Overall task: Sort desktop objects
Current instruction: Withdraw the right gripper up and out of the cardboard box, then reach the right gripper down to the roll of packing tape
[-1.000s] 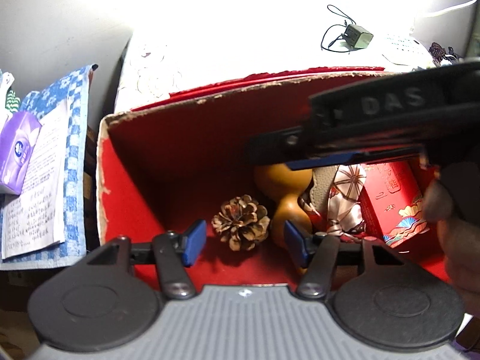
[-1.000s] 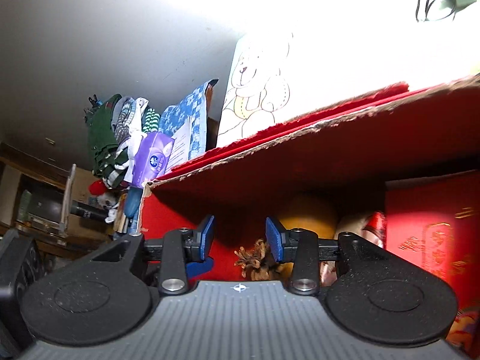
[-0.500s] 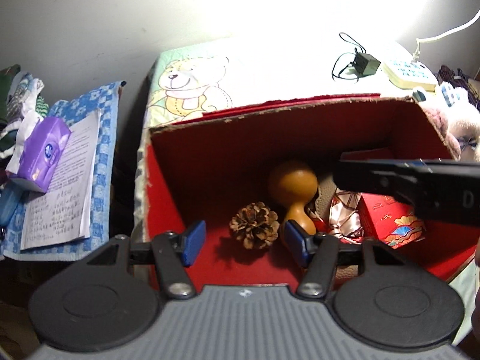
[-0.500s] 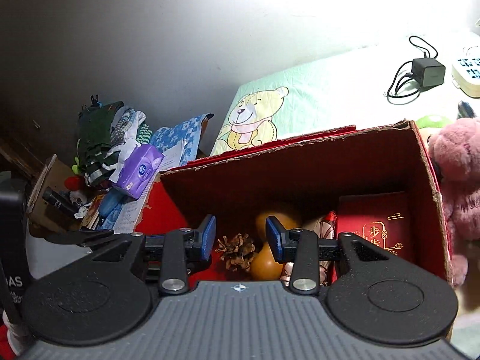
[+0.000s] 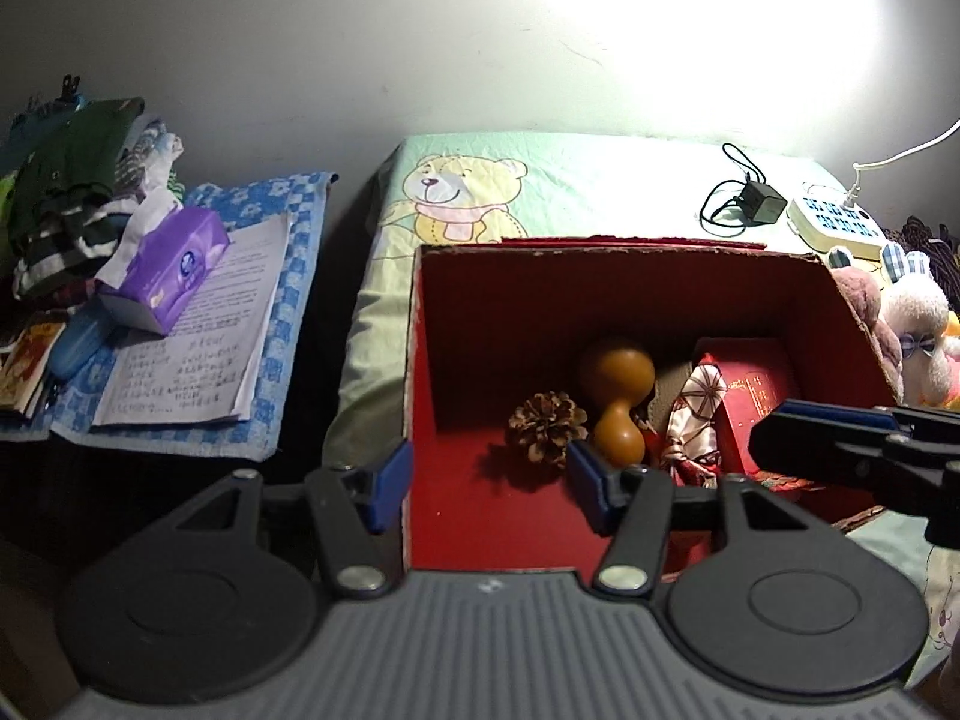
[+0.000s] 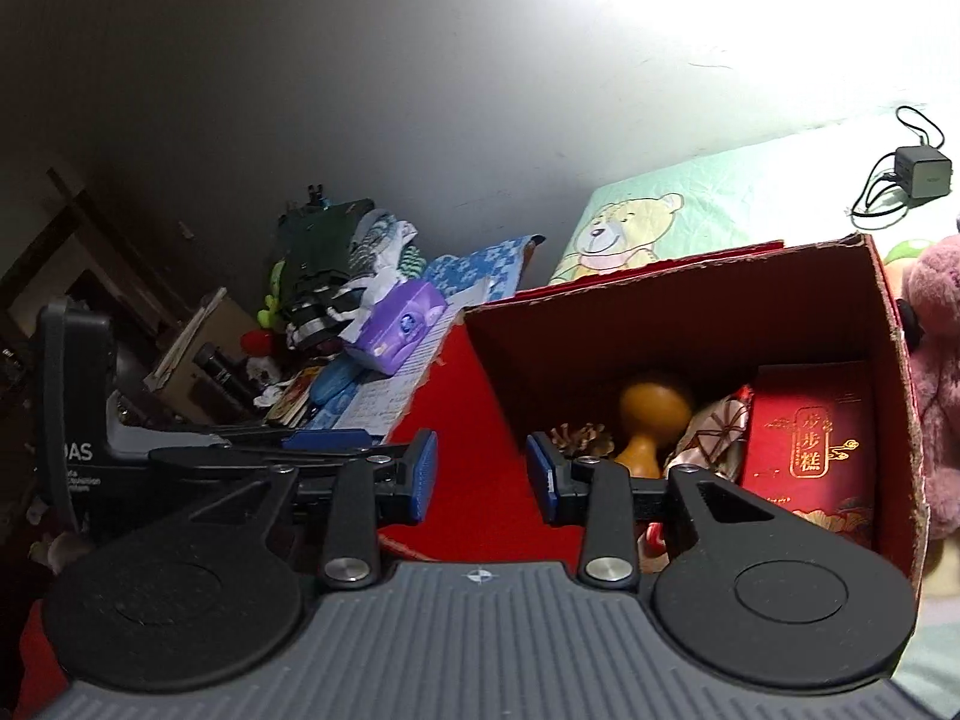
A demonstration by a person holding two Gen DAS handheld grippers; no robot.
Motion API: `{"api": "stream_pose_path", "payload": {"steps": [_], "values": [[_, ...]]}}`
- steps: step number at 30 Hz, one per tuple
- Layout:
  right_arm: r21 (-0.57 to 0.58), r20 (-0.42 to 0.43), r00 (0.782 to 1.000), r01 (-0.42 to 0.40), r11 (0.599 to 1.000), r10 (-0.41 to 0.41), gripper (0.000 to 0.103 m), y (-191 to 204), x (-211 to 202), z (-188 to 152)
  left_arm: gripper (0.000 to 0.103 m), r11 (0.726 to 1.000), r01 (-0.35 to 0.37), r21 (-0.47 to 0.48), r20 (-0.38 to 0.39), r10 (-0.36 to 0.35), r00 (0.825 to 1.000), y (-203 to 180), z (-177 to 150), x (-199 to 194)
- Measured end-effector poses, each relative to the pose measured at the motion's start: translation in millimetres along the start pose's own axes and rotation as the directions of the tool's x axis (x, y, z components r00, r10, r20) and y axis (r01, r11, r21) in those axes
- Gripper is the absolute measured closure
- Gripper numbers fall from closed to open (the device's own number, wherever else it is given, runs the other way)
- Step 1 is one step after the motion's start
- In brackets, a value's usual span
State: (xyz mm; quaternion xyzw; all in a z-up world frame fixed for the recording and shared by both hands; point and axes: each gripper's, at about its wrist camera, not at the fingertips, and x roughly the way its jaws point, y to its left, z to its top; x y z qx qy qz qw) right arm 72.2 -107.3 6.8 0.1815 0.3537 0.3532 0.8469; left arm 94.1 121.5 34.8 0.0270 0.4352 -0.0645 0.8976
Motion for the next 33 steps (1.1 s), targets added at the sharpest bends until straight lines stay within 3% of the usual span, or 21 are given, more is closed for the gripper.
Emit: {"api": "stream_pose_path", "payload": {"steps": [6,10,15,26,29,31,33], "values": [[-0.055,-0.082,0.992,-0.105,0.993,0.100,0.066,6.1,-9.8,-23.3,0.043,0.999,-0.023,-0.047,0.016,0.024,1.000,8.0,-25.0,-25.4],[-0.058,-0.172,0.978,-0.130,0.990,0.118,0.066,3.8,-6.3,-47.9,0.043,0.997,-0.042,-0.067,-0.010,0.042,0.999,11.0,-44.4,-28.2],[-0.041,-0.243,0.969,-0.063,0.997,0.051,0.066,-0.9,8.6,-69.4,0.045,0.995,-0.063,-0.080,-0.087,0.056,0.995,7.9,-69.9,-14.2],[-0.019,-0.295,0.955,0.008,1.000,-0.013,0.066,1.1,31.2,-81.6,0.054,0.994,-0.060,-0.090,-0.217,0.040,0.975,7.3,-97.6,27.2],[-0.026,-0.305,0.951,0.046,0.999,-0.052,0.066,2.1,39.1,-83.0,0.058,0.994,-0.055,-0.092,-0.234,0.032,0.972,11.2,-98.1,35.6],[-0.017,-0.310,0.949,0.060,0.998,-0.063,0.066,1.4,44.3,-83.3,0.069,0.995,-0.045,-0.092,-0.246,0.021,0.969,12.5,-98.9,41.2],[-0.005,-0.316,0.947,0.066,0.998,-0.064,0.066,1.0,48.7,-83.1,0.073,0.995,-0.046,-0.087,-0.263,0.021,0.965,13.5,-99.2,47.3]]}}
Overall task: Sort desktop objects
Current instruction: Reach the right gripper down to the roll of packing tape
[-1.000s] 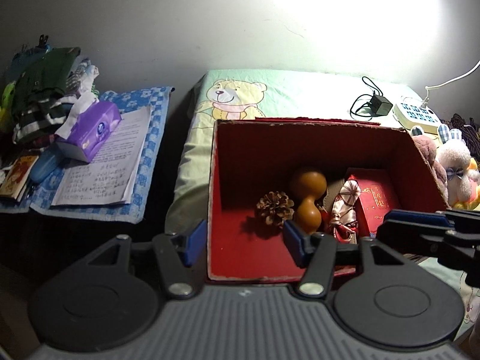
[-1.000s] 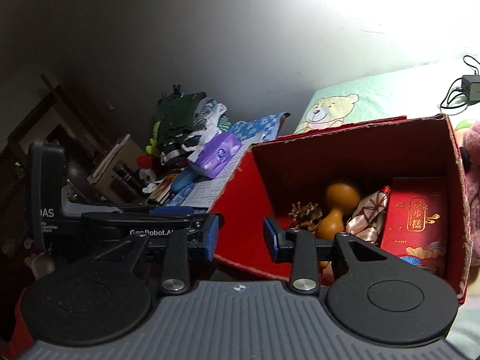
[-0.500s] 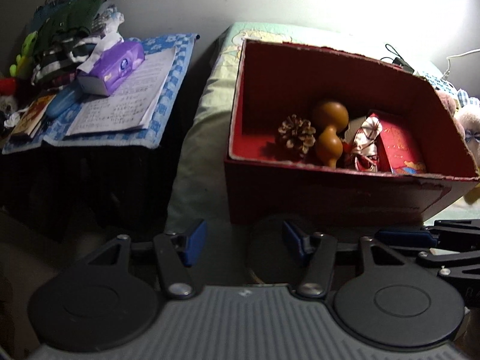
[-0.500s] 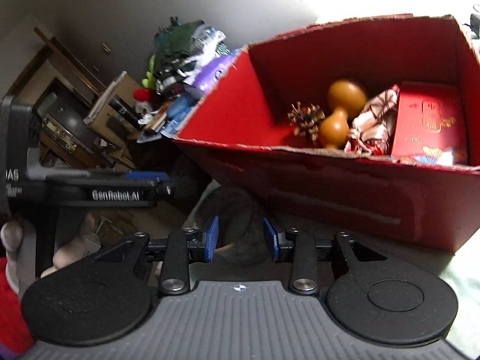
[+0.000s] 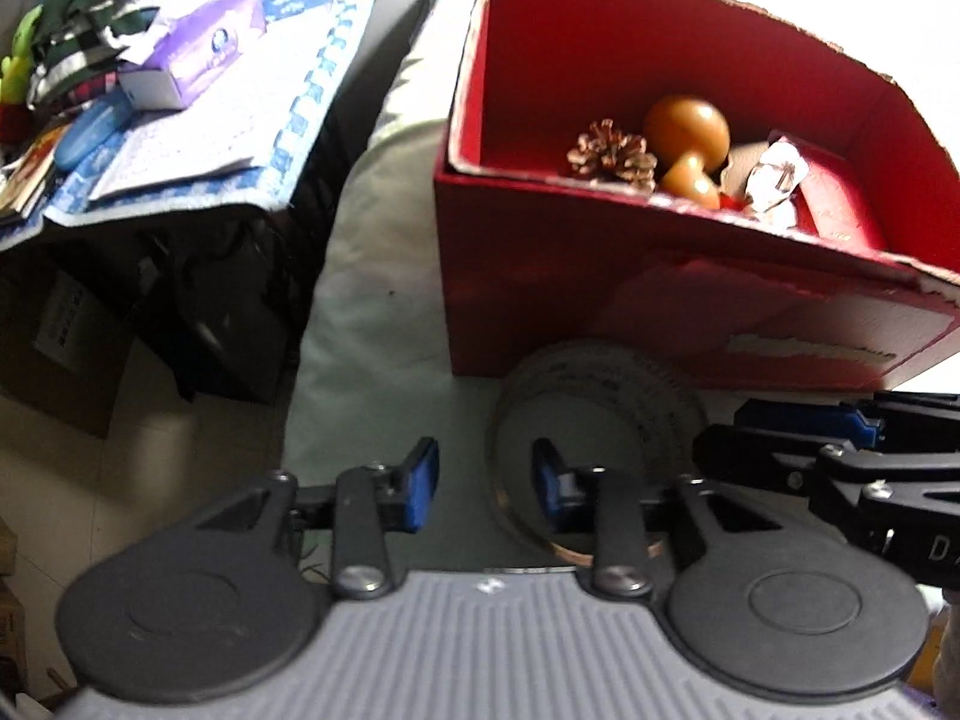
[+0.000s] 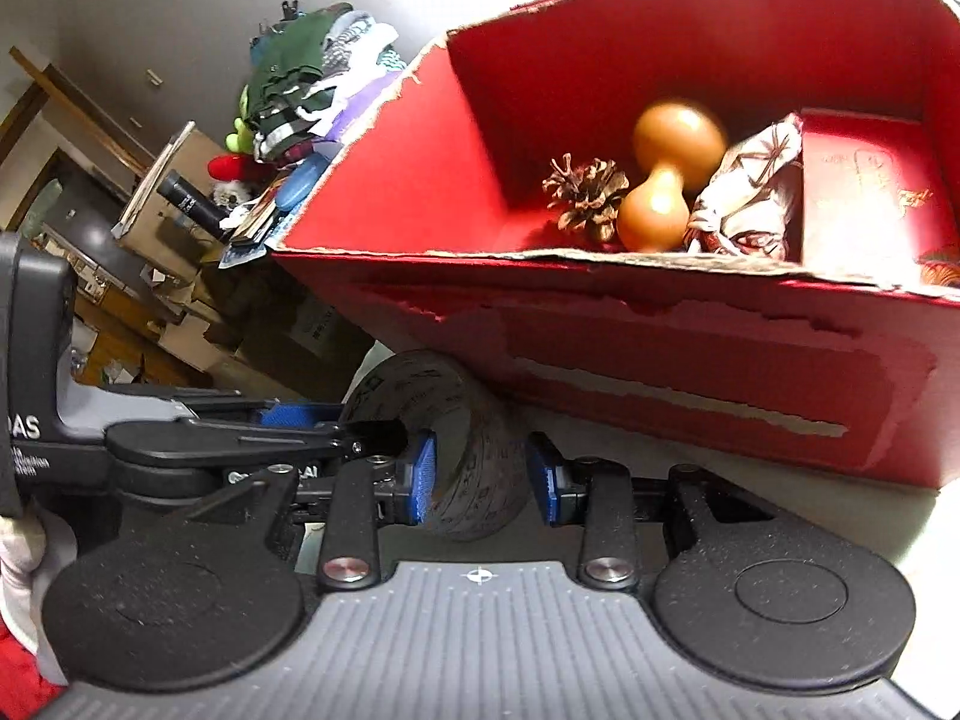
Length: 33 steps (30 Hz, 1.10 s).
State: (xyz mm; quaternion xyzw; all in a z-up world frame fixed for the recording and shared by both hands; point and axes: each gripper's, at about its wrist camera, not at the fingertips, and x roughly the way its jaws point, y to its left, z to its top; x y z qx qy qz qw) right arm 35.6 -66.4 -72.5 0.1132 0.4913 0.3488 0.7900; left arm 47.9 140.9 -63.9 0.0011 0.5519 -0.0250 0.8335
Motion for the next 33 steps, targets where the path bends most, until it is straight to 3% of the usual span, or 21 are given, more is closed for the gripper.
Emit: {"api": "stream_pose_path", "payload": {"steps": [6,12,21,33], "values": [[-0.005,-0.007,1.000,0.020,1.000,-0.020,0.068,3.8,11.1,5.0,0.074,1.000,0.026,-0.010,-0.030,-0.027,0.999,7.3,3.1,10.3],[0.032,-0.045,0.999,0.018,0.999,-0.016,0.078,-1.2,23.4,7.6,0.093,0.999,0.041,-0.002,-0.040,-0.041,0.998,3.9,6.1,13.6],[0.047,-0.064,0.998,0.004,0.999,-0.001,0.081,-9.3,20.1,6.9,0.096,1.000,0.006,0.010,-0.036,-0.005,0.999,-6.6,7.6,11.9],[0.074,-0.055,0.998,0.036,0.997,-0.032,0.082,-38.9,-31.5,-4.6,0.096,0.994,0.026,0.105,-0.038,-0.022,0.999,-69.0,-3.2,-3.8]]}}
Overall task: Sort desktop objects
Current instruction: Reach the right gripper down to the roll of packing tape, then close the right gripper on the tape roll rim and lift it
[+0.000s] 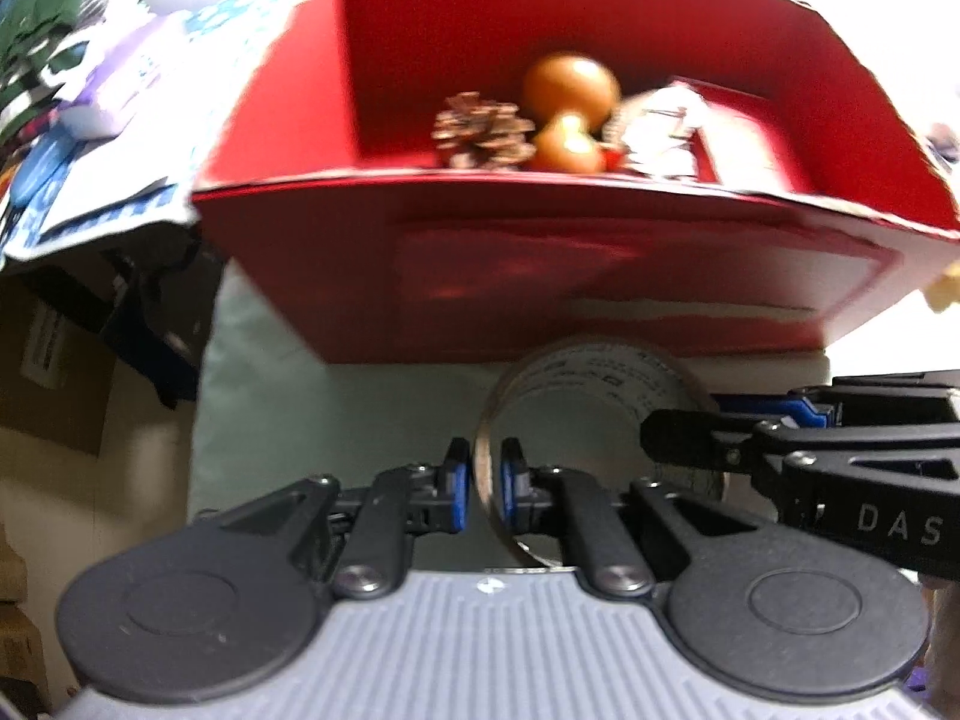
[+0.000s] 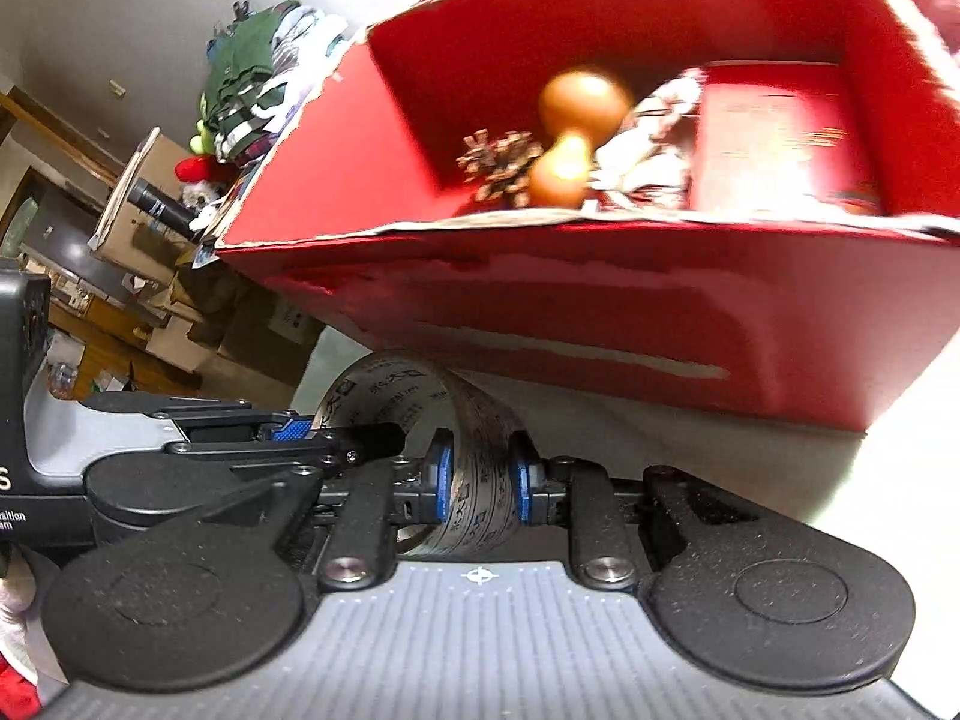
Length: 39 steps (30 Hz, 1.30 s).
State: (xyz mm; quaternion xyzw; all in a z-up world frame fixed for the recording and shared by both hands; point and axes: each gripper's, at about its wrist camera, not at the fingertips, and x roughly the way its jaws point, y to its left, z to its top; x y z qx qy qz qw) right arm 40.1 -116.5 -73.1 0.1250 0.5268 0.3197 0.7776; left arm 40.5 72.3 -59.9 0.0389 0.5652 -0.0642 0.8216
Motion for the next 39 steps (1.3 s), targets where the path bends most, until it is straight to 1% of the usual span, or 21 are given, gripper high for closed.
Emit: {"api": "stream_pose_path", "payload": {"steps": [6,12,15,22,27,31,36,39], "values": [[0.048,0.037,0.998,0.040,0.998,-0.042,0.082,-25.1,-32.1,-12.3,0.096,0.996,0.030,0.080,-0.001,-0.030,1.000,-46.5,-2.5,-3.1],[0.104,0.078,0.993,0.081,0.991,-0.090,0.082,-52.4,-66.0,-26.6,0.096,0.984,0.065,0.167,0.003,-0.066,0.998,-96.3,-3.6,-7.0],[0.133,0.104,0.987,0.107,0.985,-0.121,0.082,-65.5,-85.2,-35.2,0.096,0.971,0.077,0.224,0.009,-0.081,0.997,-125.0,-5.0,-9.7],[0.206,0.172,0.967,0.152,0.967,-0.189,0.083,-98.8,-131.3,-52.4,0.096,0.932,0.095,0.349,0.043,-0.117,0.992,-188.2,-6.0,-21.9],[0.222,0.240,0.940,0.190,0.956,-0.242,0.084,-108.3,-160.2,-55.2,0.096,0.907,0.090,0.411,0.095,-0.140,0.985,-222.2,-1.6,-39.0],[0.212,0.309,0.911,0.214,0.953,-0.274,0.084,-109.7,-184.3,-49.8,0.096,0.895,0.098,0.435,0.132,-0.171,0.976,-239.7,8.3,-53.5],[0.196,0.390,0.874,0.230,0.953,-0.291,0.084,-108.2,-208.2,-38.0,0.096,0.889,0.102,0.447,0.199,-0.209,0.957,-251.2,25.0,-73.4],[0.179,0.438,0.851,0.233,0.956,-0.289,0.084,-100.8,-215.1,-26.5,0.095,0.889,0.087,0.449,0.246,-0.217,0.945,-244.4,36.4,-90.8]]}}
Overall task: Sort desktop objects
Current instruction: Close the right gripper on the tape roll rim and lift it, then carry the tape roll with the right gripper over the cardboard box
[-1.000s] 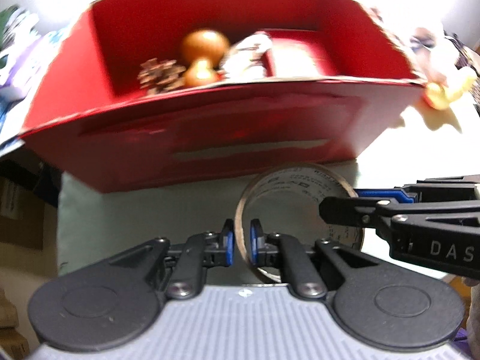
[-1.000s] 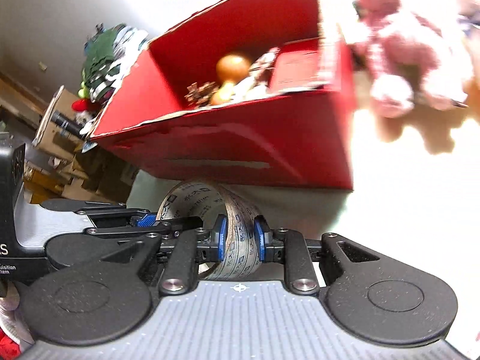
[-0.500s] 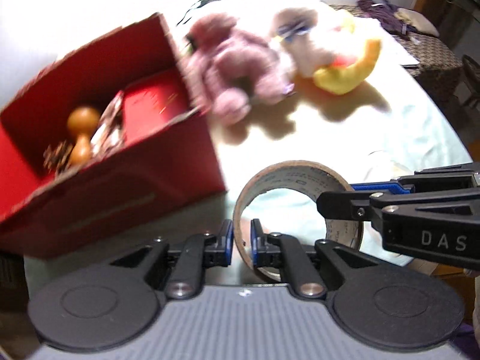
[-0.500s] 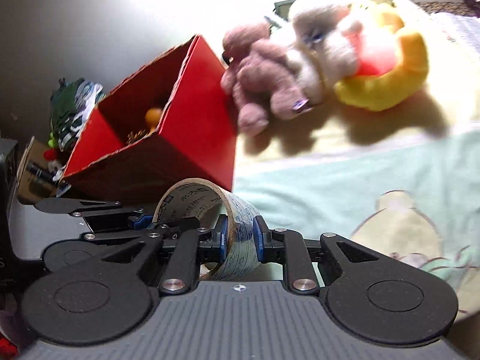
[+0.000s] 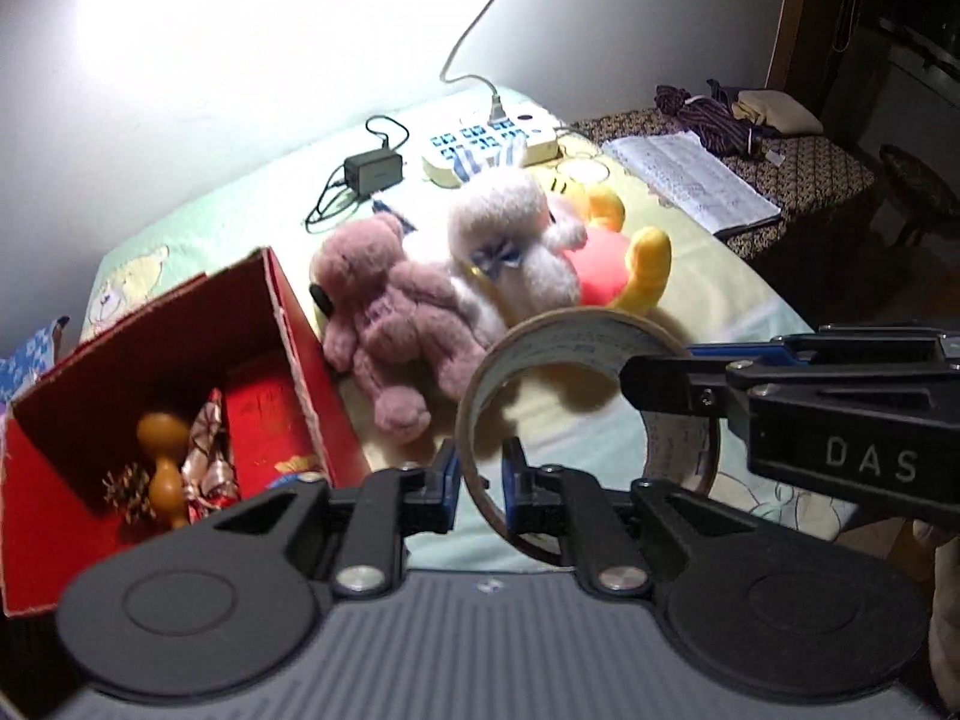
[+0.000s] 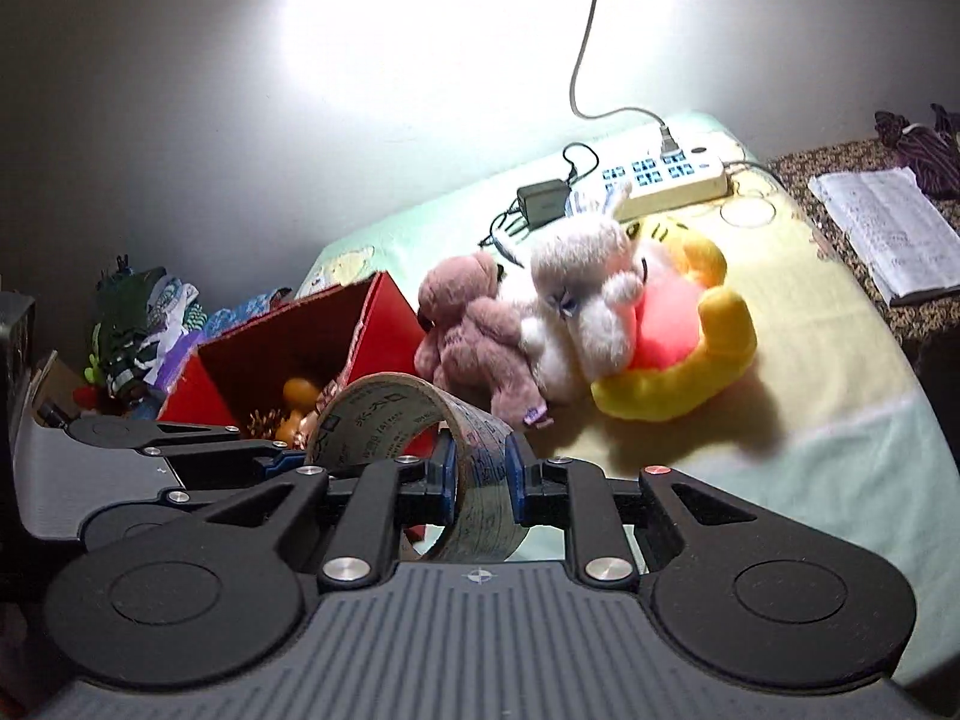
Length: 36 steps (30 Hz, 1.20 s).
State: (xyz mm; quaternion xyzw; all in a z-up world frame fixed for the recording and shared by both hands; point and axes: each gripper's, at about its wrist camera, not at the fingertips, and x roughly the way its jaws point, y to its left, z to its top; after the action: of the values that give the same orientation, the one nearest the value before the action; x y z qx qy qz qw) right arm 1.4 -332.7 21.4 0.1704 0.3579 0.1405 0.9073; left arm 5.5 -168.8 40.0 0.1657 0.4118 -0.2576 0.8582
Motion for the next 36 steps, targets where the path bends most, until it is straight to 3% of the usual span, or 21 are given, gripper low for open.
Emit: {"api": "stream_pose_path", "payload": {"steps": [6,10,16,21,30,36], "values": [[-0.066,0.073,0.997,-0.036,0.997,0.040,0.084,41.7,13.5,26.2,0.095,0.998,-0.053,-0.017,0.080,0.054,0.995,47.8,17.6,-24.4],[-0.120,0.080,0.993,-0.074,0.990,0.084,0.085,73.9,39.8,40.5,0.095,0.994,-0.093,-0.048,0.090,0.097,0.991,90.9,19.1,-28.9],[-0.137,-0.004,0.989,-0.147,0.980,0.148,0.085,117.5,98.8,41.8,0.095,0.984,-0.144,-0.106,0.024,0.148,0.989,158.5,1.5,-16.0],[-0.132,-0.133,0.975,-0.197,0.971,0.180,0.086,146.7,148.9,29.3,0.095,0.973,-0.163,-0.162,-0.065,0.154,0.986,207.7,-22.0,2.6],[-0.095,-0.371,0.911,-0.230,0.969,0.179,0.087,178.5,214.0,9.4,0.093,0.970,-0.187,-0.158,-0.222,0.149,0.964,251.7,-59.4,35.4],[-0.081,-0.505,0.842,-0.264,0.961,0.189,0.087,183.0,241.5,11.0,0.093,0.965,-0.190,-0.179,-0.278,0.135,0.951,265.4,-69.5,46.6]]}}
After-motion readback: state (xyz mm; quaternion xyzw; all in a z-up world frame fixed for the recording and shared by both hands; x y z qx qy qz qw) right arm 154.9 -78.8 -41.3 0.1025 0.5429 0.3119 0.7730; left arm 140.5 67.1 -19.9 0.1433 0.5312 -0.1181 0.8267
